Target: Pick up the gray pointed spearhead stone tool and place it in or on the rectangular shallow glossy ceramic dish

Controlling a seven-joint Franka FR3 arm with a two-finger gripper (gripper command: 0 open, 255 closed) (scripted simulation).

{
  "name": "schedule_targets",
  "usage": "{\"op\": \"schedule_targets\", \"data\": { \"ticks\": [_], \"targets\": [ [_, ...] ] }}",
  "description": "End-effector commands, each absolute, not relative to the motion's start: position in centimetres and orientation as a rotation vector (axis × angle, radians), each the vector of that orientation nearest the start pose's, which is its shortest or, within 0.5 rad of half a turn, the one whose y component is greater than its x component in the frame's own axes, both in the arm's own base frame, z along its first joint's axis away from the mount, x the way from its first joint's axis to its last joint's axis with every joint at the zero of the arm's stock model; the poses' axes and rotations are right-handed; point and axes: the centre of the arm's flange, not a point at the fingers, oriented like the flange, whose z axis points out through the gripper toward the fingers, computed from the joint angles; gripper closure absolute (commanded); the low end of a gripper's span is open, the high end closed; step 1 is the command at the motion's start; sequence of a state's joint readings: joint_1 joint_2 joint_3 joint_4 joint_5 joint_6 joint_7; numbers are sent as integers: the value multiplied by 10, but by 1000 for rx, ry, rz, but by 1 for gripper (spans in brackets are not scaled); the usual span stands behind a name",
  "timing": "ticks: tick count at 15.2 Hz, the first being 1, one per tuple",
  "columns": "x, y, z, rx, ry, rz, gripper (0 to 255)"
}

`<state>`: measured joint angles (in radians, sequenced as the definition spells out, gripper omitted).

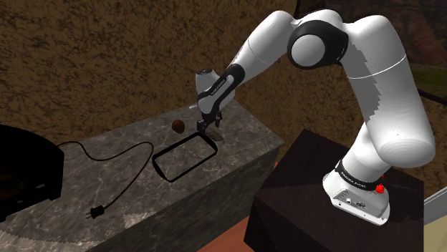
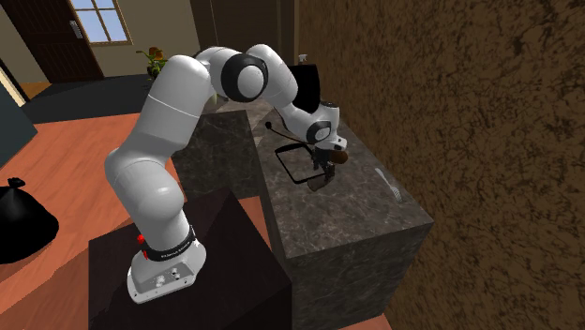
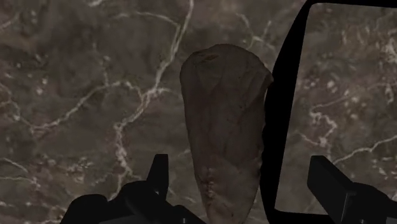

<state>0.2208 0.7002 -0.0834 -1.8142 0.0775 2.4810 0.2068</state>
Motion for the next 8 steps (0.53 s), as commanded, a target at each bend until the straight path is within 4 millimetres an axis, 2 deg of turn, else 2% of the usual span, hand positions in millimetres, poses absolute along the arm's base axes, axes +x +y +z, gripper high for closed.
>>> {"op": "schedule_targets", "data": {
  "ticks": [1,3,8],
  "targets": [
    [638,90,140,-3148,185,43,0],
    [637,90,132,-3148,185,43,0],
    [637,90,132,-3148,185,43,0]
  ]
}}
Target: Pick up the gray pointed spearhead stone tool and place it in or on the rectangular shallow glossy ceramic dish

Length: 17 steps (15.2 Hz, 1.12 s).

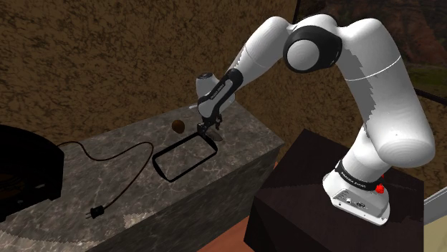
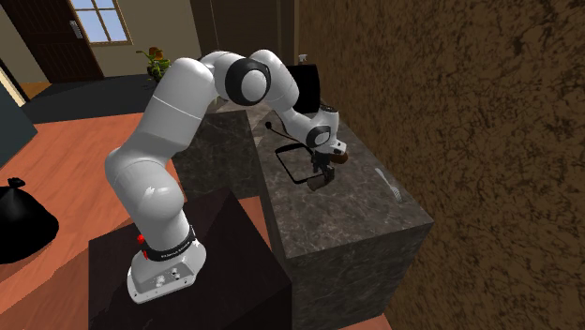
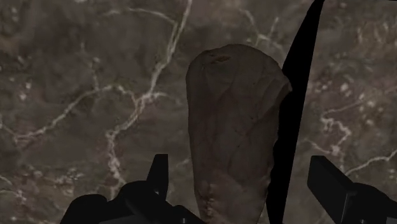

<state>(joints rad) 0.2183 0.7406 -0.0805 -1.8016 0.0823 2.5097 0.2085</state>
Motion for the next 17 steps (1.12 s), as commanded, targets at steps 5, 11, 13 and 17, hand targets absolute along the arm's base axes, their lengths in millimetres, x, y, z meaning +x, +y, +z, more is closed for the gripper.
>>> {"op": "schedule_targets", "data": {
  "ticks": [5,11,13,17],
  "targets": [
    [637,90,132,-3148,185,43,255],
    [637,90,131,-3148,185,43,255],
    [637,90,132,-3148,185,43,255],
    [637,90,153,-3148,185,43,255]
  ]
}}
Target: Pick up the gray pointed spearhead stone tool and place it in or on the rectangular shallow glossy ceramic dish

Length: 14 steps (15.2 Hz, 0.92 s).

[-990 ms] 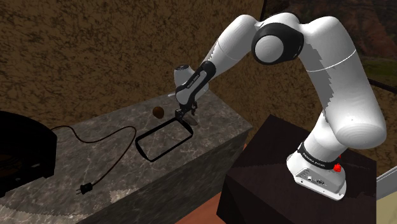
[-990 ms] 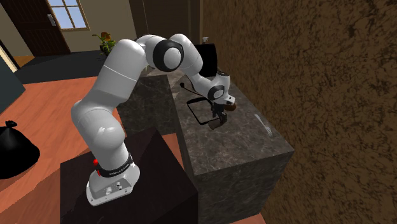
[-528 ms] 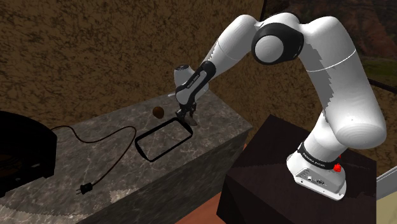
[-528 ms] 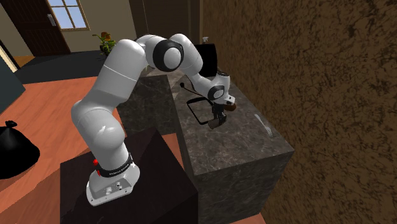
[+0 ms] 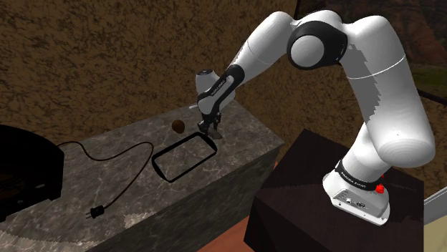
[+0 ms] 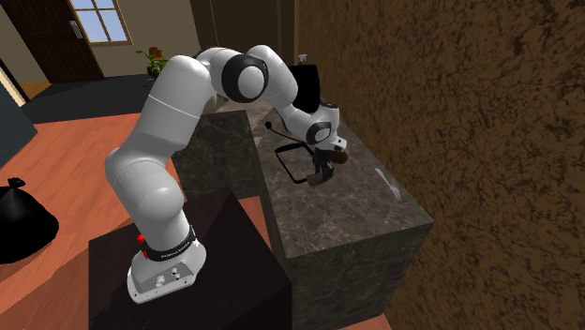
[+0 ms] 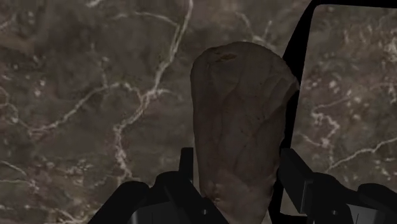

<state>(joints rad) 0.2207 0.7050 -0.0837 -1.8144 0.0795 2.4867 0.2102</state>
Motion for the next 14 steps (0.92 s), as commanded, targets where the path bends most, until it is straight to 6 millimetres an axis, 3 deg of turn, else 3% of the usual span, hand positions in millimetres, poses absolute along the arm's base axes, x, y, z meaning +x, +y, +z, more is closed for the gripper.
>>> {"op": "schedule_targets", "data": {
  "ticks": [1,14],
  "targets": [
    [637,90,158,-3148,185,43,255],
    [637,90,224,-3148,185,43,255]
  ]
}}
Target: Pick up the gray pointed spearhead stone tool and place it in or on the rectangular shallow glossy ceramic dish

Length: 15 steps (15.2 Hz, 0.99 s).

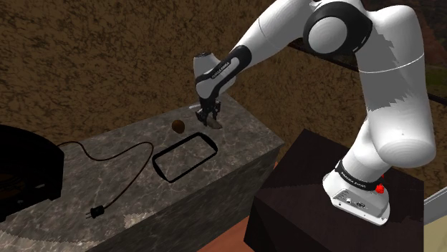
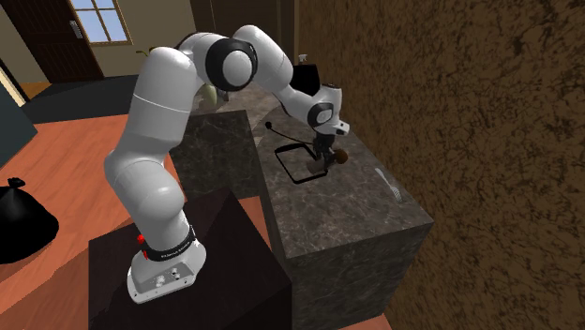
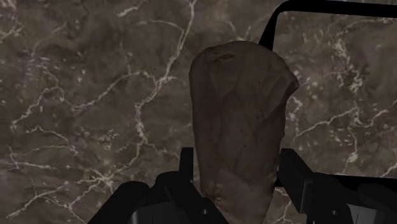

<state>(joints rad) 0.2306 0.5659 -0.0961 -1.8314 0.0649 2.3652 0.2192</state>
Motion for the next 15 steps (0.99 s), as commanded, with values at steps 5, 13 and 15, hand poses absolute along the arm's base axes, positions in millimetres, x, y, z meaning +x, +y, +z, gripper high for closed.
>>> {"op": "schedule_targets", "data": {
  "ticks": [5,13,15],
  "targets": [
    [643,156,228,-3148,185,43,255],
    [652,261,233,-3148,185,43,255],
    [653,275,229,-3148,185,43,255]
  ]
}}
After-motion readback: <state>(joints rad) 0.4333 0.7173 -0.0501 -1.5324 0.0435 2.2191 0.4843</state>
